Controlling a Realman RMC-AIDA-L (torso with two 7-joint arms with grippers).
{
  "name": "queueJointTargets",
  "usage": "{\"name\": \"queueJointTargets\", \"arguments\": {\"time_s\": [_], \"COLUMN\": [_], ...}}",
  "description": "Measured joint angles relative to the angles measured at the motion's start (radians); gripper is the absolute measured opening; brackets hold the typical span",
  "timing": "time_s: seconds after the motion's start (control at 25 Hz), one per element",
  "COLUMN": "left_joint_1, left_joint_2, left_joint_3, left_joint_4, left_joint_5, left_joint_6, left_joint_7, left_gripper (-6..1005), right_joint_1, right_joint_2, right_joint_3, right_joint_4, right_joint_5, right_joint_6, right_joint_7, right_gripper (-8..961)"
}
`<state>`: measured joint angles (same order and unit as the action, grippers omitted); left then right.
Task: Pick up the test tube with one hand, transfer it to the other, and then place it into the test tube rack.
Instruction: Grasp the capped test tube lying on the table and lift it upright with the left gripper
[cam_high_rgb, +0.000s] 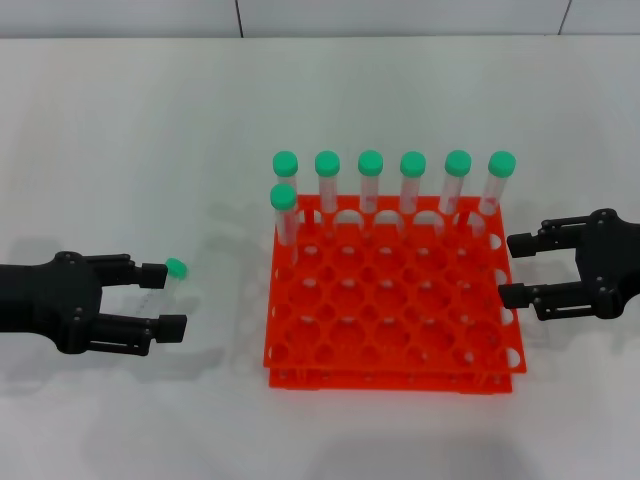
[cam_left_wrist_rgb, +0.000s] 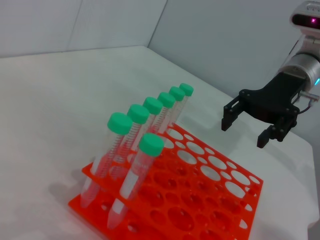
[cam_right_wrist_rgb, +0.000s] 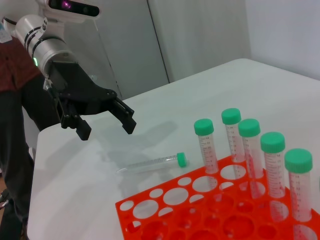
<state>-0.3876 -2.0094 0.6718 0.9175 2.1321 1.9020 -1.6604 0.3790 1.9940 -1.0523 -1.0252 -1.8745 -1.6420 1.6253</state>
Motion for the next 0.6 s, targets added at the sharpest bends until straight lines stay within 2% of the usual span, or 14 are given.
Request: {"name": "queueJointTargets", "arguments": {"time_s": [0.6], "left_joint_1": [-0.002], "left_joint_2": [0.000], "left_joint_3": [-0.009], "left_joint_4": [-0.002], "left_joint_5": [-0.004], "left_joint_6": [-0.008], "left_joint_7": [0.000], "left_gripper": [880], "right_joint_1": [0.000], "right_joint_2": [0.001], "right_joint_3": [0.000], "right_joint_4": [0.001], "right_joint_5": [0.000], "right_joint_6": [0.011], "right_joint_7": [0.000], "right_gripper": [664]}}
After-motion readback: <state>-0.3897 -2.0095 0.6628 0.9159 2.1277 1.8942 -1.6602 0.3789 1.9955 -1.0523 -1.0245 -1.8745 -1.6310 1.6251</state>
